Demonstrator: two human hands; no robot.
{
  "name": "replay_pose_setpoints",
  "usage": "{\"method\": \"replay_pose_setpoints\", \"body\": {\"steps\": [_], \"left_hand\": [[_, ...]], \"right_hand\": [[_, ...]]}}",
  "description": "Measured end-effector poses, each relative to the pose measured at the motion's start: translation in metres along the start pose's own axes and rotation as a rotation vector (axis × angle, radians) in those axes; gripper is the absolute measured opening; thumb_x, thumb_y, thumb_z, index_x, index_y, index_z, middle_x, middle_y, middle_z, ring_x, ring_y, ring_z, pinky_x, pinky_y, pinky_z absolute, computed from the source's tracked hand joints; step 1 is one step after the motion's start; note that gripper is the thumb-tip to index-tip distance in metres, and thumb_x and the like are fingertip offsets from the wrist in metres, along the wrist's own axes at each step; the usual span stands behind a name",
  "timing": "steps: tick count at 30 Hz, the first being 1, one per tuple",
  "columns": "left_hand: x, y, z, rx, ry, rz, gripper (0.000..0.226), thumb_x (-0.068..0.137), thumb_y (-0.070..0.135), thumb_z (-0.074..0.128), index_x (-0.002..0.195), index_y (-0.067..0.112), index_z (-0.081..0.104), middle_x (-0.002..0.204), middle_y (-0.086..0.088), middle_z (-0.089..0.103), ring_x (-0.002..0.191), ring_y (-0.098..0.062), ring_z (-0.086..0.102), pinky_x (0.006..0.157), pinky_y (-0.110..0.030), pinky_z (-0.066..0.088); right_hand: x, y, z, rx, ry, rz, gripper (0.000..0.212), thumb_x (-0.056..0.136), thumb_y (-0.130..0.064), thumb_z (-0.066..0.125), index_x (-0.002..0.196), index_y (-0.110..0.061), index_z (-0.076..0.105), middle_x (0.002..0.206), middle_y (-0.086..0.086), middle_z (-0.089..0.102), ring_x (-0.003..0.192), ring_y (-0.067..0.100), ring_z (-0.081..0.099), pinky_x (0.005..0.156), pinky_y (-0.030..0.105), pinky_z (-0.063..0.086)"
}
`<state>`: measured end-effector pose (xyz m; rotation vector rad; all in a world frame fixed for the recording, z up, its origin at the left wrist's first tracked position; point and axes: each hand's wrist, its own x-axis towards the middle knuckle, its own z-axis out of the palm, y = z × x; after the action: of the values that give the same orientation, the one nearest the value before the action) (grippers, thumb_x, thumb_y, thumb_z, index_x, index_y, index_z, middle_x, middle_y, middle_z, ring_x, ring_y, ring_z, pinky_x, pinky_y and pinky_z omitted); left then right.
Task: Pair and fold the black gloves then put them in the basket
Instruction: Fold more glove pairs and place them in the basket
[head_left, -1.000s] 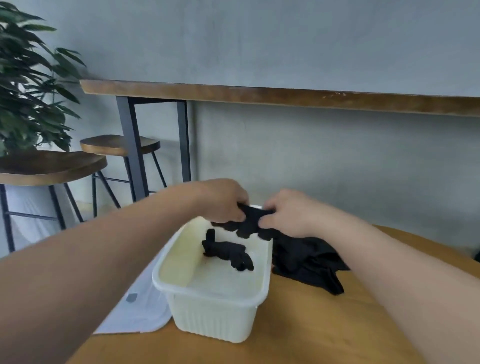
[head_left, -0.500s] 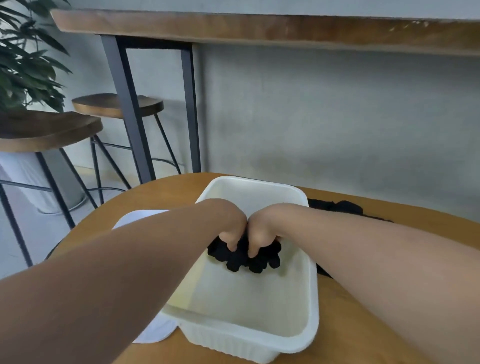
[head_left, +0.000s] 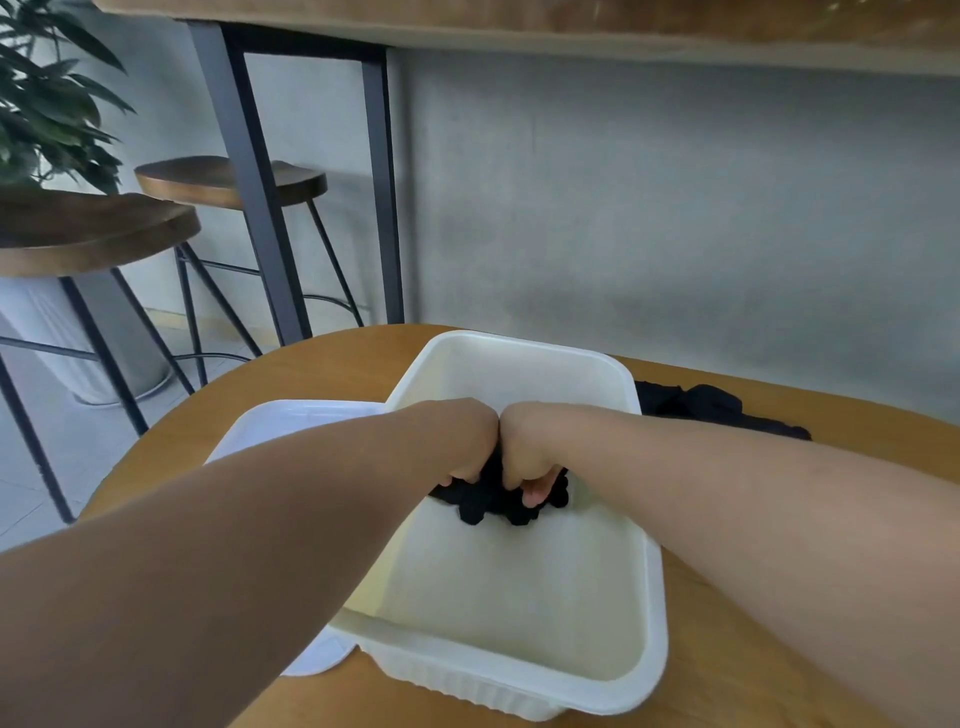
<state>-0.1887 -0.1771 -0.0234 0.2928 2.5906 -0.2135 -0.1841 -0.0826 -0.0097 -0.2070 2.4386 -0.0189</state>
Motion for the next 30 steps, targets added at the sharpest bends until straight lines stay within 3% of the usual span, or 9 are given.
{"method": "replay_pose_setpoints", "body": {"steps": [3,6,9,11,16,19,22,26,30], "left_hand": [[0.004,-0.002,0.005,-0.113,-0.030,-0.049,0.024,0.094,0.019,0.056,0.072,0.014,0.050,0.068,-0.005,0.055,0.056,-0.019,0.054,0.056,-0.029,0.044],[-0.002,-0.002,0.004,-0.154,0.007,-0.042,0.018,0.094,0.016,0.055,0.076,0.011,0.052,0.071,-0.002,0.053,0.056,-0.015,0.053,0.053,-0.027,0.046],[-0.016,-0.001,-0.002,-0.176,0.059,-0.019,0.011,0.092,0.012,0.055,0.082,0.012,0.053,0.071,0.001,0.054,0.055,-0.012,0.054,0.057,-0.025,0.051],[-0.027,0.002,-0.009,-0.134,0.051,-0.042,0.015,0.093,0.014,0.055,0.078,0.012,0.053,0.069,-0.003,0.056,0.053,-0.016,0.055,0.061,-0.027,0.052],[-0.071,0.025,-0.061,-0.018,0.395,-0.048,0.025,0.093,0.029,0.051,0.073,0.013,0.051,0.074,0.000,0.052,0.065,-0.017,0.051,0.058,-0.028,0.042],[-0.100,0.042,-0.086,-0.233,0.682,0.002,0.022,0.091,0.033,0.049,0.081,0.014,0.051,0.086,-0.001,0.055,0.078,-0.021,0.053,0.061,-0.029,0.041],[-0.123,0.090,-0.104,-0.454,0.801,0.096,0.018,0.089,0.030,0.049,0.084,0.013,0.053,0.086,-0.002,0.057,0.078,-0.022,0.054,0.059,-0.028,0.040],[-0.119,0.164,-0.103,-0.567,0.760,0.215,0.015,0.089,0.028,0.052,0.080,0.015,0.049,0.083,-0.002,0.055,0.077,-0.022,0.052,0.061,-0.028,0.040],[-0.073,0.210,-0.063,-0.423,0.521,0.205,0.014,0.091,0.027,0.050,0.085,0.014,0.051,0.089,-0.004,0.060,0.072,-0.019,0.052,0.061,-0.030,0.041]], "right_hand": [[0.000,0.001,-0.001,0.013,0.020,-0.004,0.009,0.093,-0.014,0.060,0.085,-0.009,0.060,0.058,0.002,0.066,0.047,0.011,0.063,0.070,0.027,0.056],[-0.006,0.002,-0.003,0.047,0.004,0.007,0.016,0.093,-0.011,0.057,0.077,-0.009,0.057,0.046,0.000,0.063,0.037,0.007,0.059,0.062,0.023,0.054],[-0.021,0.002,-0.008,0.006,0.045,-0.013,0.023,0.093,-0.010,0.056,0.070,-0.010,0.055,0.042,0.000,0.061,0.043,0.010,0.059,0.057,0.024,0.048],[-0.038,0.000,-0.017,-0.030,0.110,-0.047,0.028,0.093,-0.010,0.059,0.065,-0.011,0.054,0.039,-0.001,0.058,0.054,0.015,0.058,0.065,0.027,0.051],[-0.117,0.033,-0.053,0.172,0.489,-0.103,0.021,0.095,-0.022,0.055,0.085,-0.009,0.068,0.085,0.004,0.076,0.075,0.020,0.071,0.079,0.028,0.055],[-0.154,0.070,-0.064,0.481,0.785,-0.157,0.032,0.094,-0.034,0.058,0.088,-0.005,0.071,0.080,0.006,0.075,0.065,0.022,0.069,0.066,0.029,0.055],[-0.183,0.115,-0.055,0.591,0.970,-0.139,0.033,0.093,-0.040,0.059,0.084,-0.010,0.069,0.071,0.000,0.070,0.056,0.012,0.060,0.054,0.024,0.045],[-0.195,0.169,-0.021,0.657,1.001,-0.084,0.033,0.093,-0.040,0.060,0.075,-0.013,0.067,0.060,-0.002,0.062,0.047,0.007,0.051,0.042,0.019,0.037],[-0.178,0.206,0.030,0.661,0.873,-0.027,0.018,0.094,-0.031,0.060,0.082,-0.021,0.070,0.066,-0.009,0.060,0.063,0.012,0.057,0.053,0.024,0.039]]}}
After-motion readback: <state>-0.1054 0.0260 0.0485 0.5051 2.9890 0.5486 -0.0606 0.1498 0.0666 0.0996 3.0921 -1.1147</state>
